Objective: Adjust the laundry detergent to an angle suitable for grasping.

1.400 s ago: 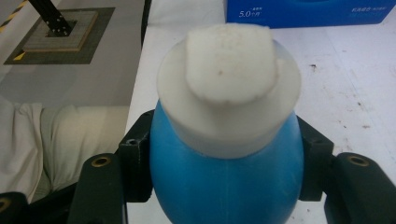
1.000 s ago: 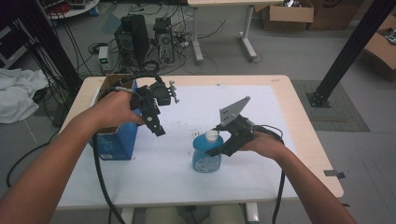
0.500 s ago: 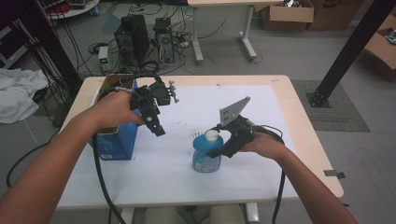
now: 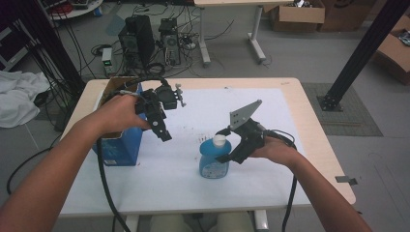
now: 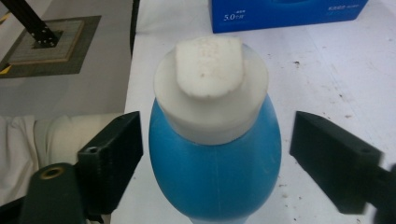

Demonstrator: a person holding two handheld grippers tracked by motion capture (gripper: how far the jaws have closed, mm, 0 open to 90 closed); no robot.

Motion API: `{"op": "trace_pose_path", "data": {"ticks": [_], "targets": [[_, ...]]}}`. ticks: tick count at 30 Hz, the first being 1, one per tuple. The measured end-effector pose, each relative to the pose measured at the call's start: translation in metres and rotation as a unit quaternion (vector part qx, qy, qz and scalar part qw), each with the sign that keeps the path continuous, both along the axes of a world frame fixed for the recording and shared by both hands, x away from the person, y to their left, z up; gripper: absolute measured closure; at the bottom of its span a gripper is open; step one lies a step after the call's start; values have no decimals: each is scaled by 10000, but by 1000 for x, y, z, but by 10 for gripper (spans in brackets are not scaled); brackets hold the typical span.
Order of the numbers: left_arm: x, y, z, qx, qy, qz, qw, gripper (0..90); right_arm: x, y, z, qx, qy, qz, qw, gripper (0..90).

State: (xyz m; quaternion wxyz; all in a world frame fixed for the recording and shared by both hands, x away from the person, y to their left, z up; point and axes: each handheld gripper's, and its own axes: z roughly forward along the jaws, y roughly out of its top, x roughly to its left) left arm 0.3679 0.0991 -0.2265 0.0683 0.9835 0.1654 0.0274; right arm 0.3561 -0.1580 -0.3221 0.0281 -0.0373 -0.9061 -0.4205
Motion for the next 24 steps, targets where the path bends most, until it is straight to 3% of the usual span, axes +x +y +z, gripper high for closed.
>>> {"op": "trace_pose_path", "data": {"ticks": [14, 24], "targets": [[0, -5, 0, 46, -44, -66, 10000, 248, -5, -17, 9, 46, -68, -96, 9999, 153], [-3, -13, 2, 7, -38, -55, 10000, 246, -8, -41, 16, -22, -44, -319, 9995, 153]]}}
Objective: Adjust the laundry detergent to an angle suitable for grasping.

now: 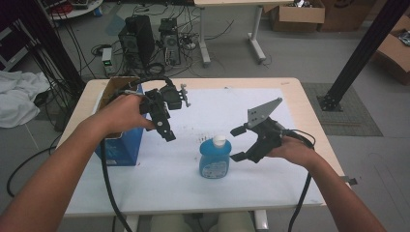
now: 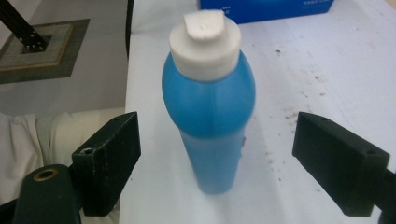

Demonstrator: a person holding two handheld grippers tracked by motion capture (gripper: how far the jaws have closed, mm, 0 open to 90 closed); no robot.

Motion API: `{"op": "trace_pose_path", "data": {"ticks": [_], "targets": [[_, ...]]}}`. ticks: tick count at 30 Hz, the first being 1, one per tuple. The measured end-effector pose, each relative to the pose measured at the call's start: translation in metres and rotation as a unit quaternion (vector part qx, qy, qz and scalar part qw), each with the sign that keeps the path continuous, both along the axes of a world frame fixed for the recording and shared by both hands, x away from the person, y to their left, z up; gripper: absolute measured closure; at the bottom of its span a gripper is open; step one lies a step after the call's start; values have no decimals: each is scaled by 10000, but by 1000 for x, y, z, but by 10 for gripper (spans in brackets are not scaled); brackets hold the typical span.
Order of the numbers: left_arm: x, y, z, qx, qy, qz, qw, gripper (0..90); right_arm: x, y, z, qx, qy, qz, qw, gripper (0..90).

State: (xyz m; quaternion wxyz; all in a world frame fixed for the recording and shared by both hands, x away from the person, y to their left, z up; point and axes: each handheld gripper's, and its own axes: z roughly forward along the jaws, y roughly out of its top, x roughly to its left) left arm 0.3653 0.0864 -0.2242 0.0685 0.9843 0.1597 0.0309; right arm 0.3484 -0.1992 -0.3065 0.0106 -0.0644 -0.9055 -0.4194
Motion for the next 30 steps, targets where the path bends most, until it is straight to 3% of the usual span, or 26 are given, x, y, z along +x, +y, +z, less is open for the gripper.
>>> {"op": "trace_pose_path", "data": {"ticks": [13, 17, 18, 30], "targets": [[-3, -7, 5, 1, -61, -55, 10000, 244, -1, -49, 8, -417, -89, -618, 9972, 156], [-4, -9, 6, -14, -63, -38, 10000, 244, 0, -65, 12, -678, -129, -799, 9944, 158], [-4, -9, 6, -19, -75, -48, 10000, 244, 1, -73, 14, -833, -121, -899, 9924, 158], [-6, -9, 9, -52, -119, -12, 9999, 244, 4, -101, 18, -1394, -100, -1212, 9827, 163]]}}
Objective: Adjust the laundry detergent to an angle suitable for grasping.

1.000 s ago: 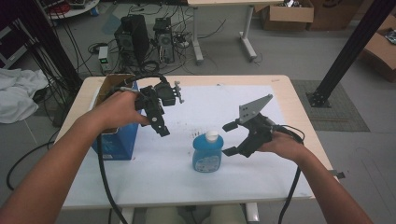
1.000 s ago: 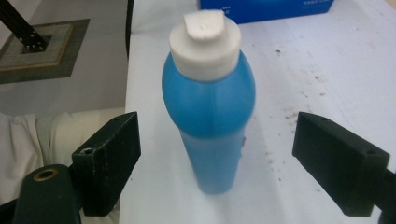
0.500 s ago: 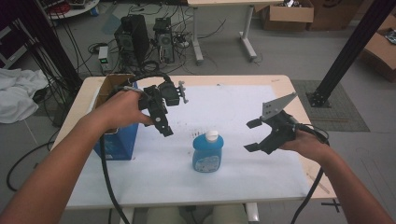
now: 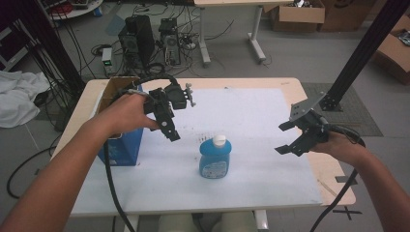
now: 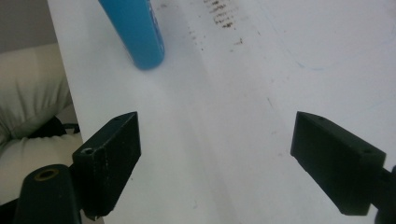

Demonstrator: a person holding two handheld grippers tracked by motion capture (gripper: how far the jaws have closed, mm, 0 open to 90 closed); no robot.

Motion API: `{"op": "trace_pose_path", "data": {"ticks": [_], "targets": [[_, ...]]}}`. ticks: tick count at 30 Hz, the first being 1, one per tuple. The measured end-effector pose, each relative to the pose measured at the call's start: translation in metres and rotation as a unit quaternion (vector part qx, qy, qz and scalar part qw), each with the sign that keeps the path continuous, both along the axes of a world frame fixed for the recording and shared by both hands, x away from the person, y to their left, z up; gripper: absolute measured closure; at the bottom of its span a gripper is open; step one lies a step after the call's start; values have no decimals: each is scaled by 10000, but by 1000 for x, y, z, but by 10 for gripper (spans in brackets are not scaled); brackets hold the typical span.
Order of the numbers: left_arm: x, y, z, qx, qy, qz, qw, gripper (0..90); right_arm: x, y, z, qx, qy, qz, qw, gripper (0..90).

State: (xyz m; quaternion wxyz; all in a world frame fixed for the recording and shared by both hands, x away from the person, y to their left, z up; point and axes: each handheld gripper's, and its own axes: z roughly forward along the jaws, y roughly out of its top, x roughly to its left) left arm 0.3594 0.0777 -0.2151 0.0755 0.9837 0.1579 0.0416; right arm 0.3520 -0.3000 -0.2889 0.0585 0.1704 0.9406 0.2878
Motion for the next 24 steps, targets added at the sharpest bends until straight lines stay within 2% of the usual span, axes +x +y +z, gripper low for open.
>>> {"op": "trace_pose_path", "data": {"ticks": [11, 24], "targets": [[-1, 1, 0, -10, -2, 30, 10000, 244, -1, -9, 1, -393, -4, -103, 9992, 170], [-2, 0, 1, -20, -43, -11, 10000, 244, -3, -7, 4, -553, -31, -97, 9984, 172]]}}
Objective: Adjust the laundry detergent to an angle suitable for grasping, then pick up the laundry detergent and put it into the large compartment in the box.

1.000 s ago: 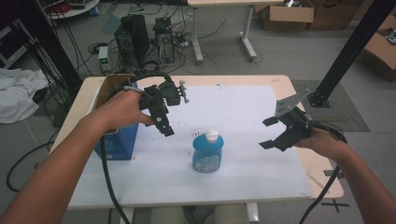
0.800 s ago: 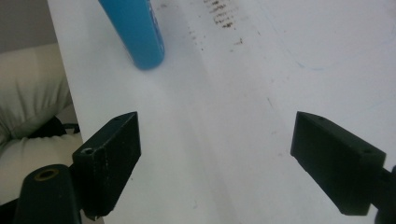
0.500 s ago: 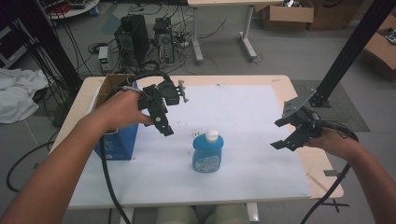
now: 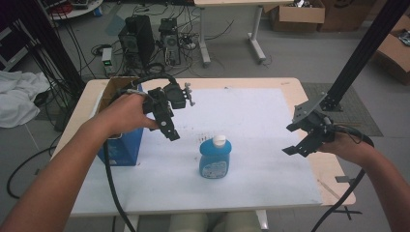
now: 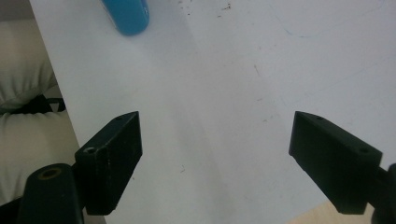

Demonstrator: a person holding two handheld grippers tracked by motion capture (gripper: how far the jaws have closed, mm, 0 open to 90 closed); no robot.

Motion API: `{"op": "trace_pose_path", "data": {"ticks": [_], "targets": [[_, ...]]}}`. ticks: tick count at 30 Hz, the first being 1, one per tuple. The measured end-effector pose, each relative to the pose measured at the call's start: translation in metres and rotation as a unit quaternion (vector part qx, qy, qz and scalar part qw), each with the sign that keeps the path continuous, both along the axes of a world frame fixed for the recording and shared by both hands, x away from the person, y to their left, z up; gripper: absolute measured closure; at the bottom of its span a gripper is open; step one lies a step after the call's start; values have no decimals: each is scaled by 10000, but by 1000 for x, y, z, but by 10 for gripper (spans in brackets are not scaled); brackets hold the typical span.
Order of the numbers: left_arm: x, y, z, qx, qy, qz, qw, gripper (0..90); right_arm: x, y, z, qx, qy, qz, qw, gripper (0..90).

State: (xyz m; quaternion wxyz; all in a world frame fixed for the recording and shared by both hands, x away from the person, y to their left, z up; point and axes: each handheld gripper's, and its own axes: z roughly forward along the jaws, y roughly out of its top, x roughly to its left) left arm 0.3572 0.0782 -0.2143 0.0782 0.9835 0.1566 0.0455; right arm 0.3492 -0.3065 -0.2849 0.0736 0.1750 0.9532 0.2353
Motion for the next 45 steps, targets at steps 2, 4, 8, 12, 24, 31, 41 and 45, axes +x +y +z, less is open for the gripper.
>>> {"op": "trace_pose_path", "data": {"ticks": [2, 4, 8, 12, 24, 31, 41, 45], "targets": [[-2, -1, 0, 8, 8, 7, 10000, 244, -1, 1, 0, 9, -15, 9, 10000, 172], [-3, -1, 1, 0, 3, 5, 10000, 244, -2, 1, 1, 4, -21, 14, 10000, 174], [-3, -1, 2, -8, -13, 22, 10000, 243, -3, 1, 2, 26, -26, -8, 10000, 174], [-3, 0, 3, -24, -24, 26, 10000, 240, -3, 2, 2, 14, -28, 3, 10000, 175], [-1, -9, 9, -176, -21, -22, 9998, 227, -4, 2, 1, 37, -33, -9, 10000, 173], [-3, -18, 15, -227, -7, -134, 9997, 225, -4, 1, 1, 42, -23, -4, 10000, 173], [-7, -29, 17, -274, 32, -298, 9992, 225, -2, 3, -1, 55, -5, 17, 10000, 173], [-7, -35, 18, -252, 36, -406, 9989, 223, -2, 4, -2, 49, 8, 18, 10000, 173]]}}
